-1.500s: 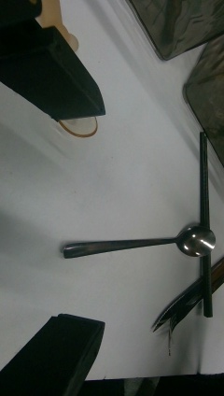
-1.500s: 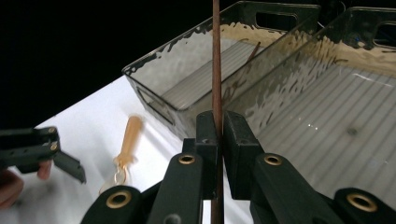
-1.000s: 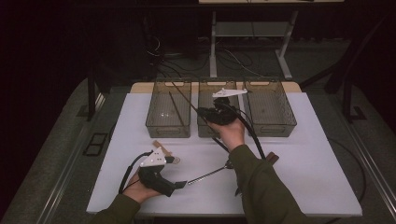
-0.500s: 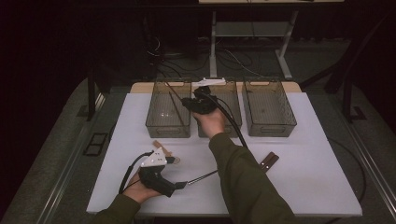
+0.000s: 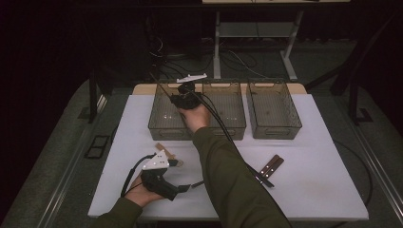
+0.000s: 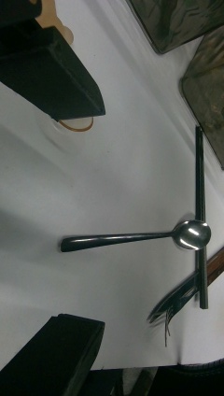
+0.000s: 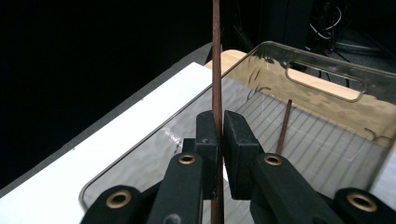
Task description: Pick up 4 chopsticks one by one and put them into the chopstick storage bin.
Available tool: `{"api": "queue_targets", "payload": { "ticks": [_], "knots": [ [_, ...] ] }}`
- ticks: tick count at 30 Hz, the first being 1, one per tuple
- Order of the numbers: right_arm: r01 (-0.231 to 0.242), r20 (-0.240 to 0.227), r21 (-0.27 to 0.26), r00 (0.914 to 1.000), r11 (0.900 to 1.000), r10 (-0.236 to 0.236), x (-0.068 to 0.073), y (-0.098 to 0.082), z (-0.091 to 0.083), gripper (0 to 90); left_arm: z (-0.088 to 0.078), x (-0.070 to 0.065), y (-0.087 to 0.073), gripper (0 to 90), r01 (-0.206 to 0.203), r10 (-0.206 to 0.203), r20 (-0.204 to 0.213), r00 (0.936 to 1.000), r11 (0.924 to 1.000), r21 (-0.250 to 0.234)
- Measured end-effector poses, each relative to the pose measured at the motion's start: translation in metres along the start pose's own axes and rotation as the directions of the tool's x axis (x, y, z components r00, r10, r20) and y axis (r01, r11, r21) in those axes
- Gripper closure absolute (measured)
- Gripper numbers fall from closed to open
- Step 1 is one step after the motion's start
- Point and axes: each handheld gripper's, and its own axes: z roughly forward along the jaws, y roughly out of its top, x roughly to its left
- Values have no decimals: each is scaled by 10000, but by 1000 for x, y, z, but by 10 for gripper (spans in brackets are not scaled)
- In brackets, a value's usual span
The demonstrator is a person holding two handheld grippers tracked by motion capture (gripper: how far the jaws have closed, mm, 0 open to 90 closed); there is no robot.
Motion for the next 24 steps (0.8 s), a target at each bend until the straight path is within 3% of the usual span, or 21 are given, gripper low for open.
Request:
{"api": "queue_targets", "payload": {
  "ticks": [10, 12, 14, 17, 24],
  "knots": [
    [-69, 600, 886, 9982, 9960, 16, -6, -11, 18, 836, 0, 0, 0, 0, -35, 35, 41, 10000, 10000, 38],
    [-210, 468, 1173, 9988, 9929, 156, -7, -12, 19, 749, 0, -1, 0, 0, -16, 16, 46, 10000, 10000, 4],
    [-3, 801, 1317, 9967, 9913, -104, -7, -12, 17, 689, 0, -1, 0, 0, 10, -10, 44, 10000, 10000, 21],
    [98, 857, 1393, 9961, 9902, -220, -8, -12, 13, 607, 0, -1, 0, 0, -8, 8, 43, 10000, 10000, 44],
    [398, 620, 1388, 9969, 9895, -488, -11, -10, -7, 507, 0, -1, 0, 0, -77, 77, 19, 10000, 9999, 89]
  ]
}}
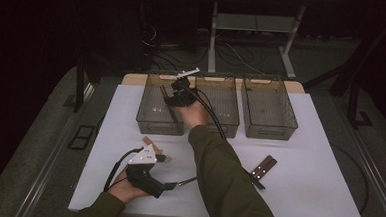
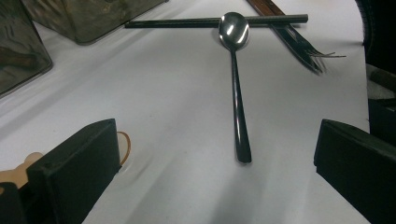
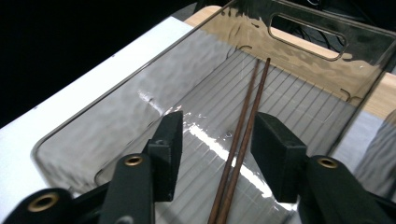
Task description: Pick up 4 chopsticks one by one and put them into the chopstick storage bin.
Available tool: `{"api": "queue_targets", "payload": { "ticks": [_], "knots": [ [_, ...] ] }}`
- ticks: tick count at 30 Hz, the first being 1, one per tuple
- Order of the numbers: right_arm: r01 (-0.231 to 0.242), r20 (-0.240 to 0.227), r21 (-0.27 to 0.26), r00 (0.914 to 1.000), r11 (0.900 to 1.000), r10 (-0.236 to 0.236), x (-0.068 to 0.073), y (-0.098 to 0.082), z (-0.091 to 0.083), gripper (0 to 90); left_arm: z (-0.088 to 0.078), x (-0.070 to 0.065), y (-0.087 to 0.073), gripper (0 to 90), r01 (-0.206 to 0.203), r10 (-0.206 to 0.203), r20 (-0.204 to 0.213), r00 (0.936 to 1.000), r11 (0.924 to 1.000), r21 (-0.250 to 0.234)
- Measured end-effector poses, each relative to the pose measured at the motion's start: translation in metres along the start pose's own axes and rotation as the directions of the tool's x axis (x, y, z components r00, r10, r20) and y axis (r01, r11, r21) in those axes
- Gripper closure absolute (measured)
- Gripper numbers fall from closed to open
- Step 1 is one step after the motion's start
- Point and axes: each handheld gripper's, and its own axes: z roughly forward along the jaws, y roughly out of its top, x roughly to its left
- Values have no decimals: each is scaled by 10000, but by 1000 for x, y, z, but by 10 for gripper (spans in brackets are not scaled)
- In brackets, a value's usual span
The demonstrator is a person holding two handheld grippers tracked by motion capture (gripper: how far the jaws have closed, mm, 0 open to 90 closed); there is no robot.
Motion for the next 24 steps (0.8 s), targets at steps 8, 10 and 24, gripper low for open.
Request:
{"api": "queue_targets", "payload": {
  "ticks": [8, 10, 24],
  "knots": [
    [556, -891, 96, 9945, 9984, -545, -5, -11, -34, 409, -1, 1, 0, 0, 62, -62, -4, 10000, 9999, -116],
    [659, -1006, 16, 9928, 9978, -654, -8, -15, -44, 388, 0, 0, 0, 0, 103, -103, -24, 9999, 9999, -113],
    [980, -1439, -374, 9843, 9945, -1024, -33, -50, -101, 303, -2, 0, 0, 0, 182, -184, -155, 9997, 9997, -163]
  ]
}}
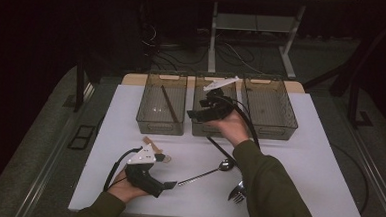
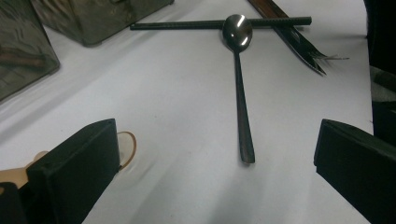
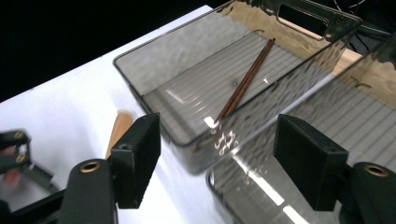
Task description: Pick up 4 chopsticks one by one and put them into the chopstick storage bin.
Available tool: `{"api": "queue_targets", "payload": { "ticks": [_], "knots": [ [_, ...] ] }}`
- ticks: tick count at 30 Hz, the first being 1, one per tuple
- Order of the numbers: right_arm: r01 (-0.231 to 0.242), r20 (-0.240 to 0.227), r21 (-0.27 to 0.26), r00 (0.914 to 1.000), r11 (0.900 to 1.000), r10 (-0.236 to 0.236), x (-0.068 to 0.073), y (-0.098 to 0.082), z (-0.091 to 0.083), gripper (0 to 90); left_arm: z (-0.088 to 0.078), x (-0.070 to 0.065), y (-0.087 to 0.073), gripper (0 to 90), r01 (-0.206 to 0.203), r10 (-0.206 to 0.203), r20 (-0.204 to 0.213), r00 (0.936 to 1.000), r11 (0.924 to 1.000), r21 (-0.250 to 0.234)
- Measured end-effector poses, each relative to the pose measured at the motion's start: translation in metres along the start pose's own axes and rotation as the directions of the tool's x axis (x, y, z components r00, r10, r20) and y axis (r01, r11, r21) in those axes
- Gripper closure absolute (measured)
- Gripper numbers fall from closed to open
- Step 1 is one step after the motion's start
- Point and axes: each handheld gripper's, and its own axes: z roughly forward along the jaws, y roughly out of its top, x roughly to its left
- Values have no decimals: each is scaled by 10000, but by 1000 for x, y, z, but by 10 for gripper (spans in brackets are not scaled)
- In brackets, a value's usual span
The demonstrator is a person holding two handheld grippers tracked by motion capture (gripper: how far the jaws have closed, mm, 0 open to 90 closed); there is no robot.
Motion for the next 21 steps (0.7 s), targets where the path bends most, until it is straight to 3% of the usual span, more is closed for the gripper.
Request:
{"api": "queue_targets", "payload": {
  "ticks": [9, 21],
  "knots": [
    [-40, -44, -240, 10000, 9997, 39, -9, -25, -33, 259, 0, 1, -1, 0, 57, -57, -100, 9999, 10000, -50],
    [-145, 16, -312, 9999, 9994, 145, -17, -60, -65, 250, 0, 2, -1, 0, -28, 28, -93, 10000, 10000, 48]
  ]
}}
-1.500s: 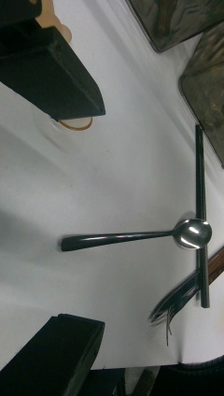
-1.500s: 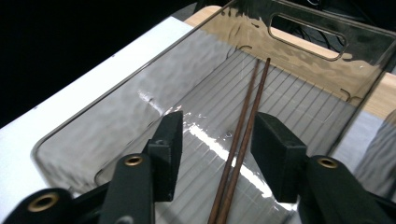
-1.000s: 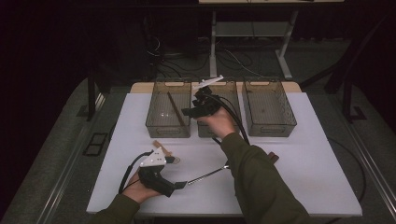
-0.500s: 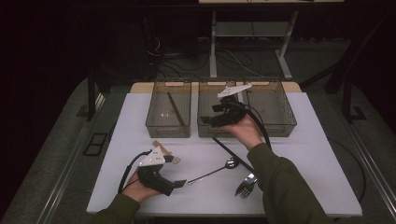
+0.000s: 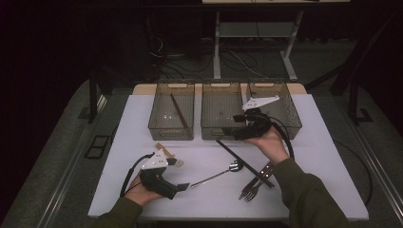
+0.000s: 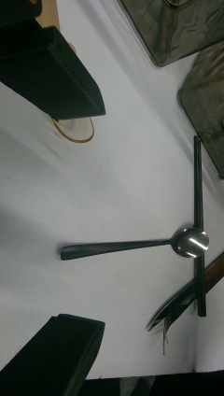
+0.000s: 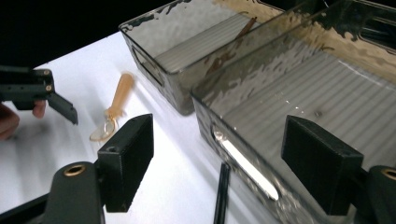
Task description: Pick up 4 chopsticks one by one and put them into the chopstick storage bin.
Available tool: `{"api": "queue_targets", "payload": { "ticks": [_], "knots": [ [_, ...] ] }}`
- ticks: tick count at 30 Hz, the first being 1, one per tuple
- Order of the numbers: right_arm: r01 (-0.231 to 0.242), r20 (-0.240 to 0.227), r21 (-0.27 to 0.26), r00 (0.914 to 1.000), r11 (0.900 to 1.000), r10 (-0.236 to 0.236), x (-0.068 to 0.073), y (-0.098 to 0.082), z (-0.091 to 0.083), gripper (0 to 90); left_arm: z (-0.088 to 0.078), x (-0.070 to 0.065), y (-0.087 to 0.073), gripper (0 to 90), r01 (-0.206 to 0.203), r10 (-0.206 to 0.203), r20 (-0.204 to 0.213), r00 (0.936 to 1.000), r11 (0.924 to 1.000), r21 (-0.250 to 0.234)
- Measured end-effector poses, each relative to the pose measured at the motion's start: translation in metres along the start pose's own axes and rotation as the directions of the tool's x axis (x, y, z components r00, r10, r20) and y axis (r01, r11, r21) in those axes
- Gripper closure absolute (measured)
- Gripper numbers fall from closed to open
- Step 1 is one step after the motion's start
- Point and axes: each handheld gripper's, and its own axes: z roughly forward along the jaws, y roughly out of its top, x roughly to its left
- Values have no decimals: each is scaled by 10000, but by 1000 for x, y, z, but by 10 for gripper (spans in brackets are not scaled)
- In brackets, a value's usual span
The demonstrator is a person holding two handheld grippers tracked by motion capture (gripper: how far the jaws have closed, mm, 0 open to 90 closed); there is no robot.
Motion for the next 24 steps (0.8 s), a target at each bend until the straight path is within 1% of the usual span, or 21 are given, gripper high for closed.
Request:
{"api": "queue_targets", "payload": {
  "ticks": [7, 11, 13, 15, 16, 18, 21, 24],
  "knots": [
    [-155, 21, 215, 9999, 9996, 155, -2, -22, -15, 250, 1, 0, 0, 0, 29, -29, -11, 10000, 10000, 39],
    [-201, 37, 248, 9998, 9995, 200, -1, -32, -24, 270, 1, 0, 0, 0, 26, -26, -27, 10000, 10000, 59],
    [-229, -95, 240, 9997, 9994, 232, 1, -39, -28, 280, 1, 0, 0, 0, 8, -8, -17, 10000, 10000, 62],
    [-224, -128, 46, 9997, 9997, 224, 4, -49, -34, 337, 1, 0, 0, 0, -18, 19, -34, 10000, 10000, 75],
    [-252, -153, -6, 9996, 9997, 252, 4, -54, -36, 344, 2, 0, 0, 0, -16, 16, -28, 10000, 10000, 67],
    [-251, -130, 247, 9996, 9994, 255, 5, -60, -38, 360, 2, 0, 0, 0, -38, 38, -8, 10000, 9999, 104],
    [-258, -111, 286, 9996, 9993, 261, 8, -68, -44, 405, 1, -1, 0, 0, -19, 19, -10, 10000, 10000, 96],
    [-370, -6, 438, 9993, 9984, 371, 10, -74, -48, 452, 1, -1, 0, 0, 0, 0, -33, 10000, 9999, 115]
  ]
}}
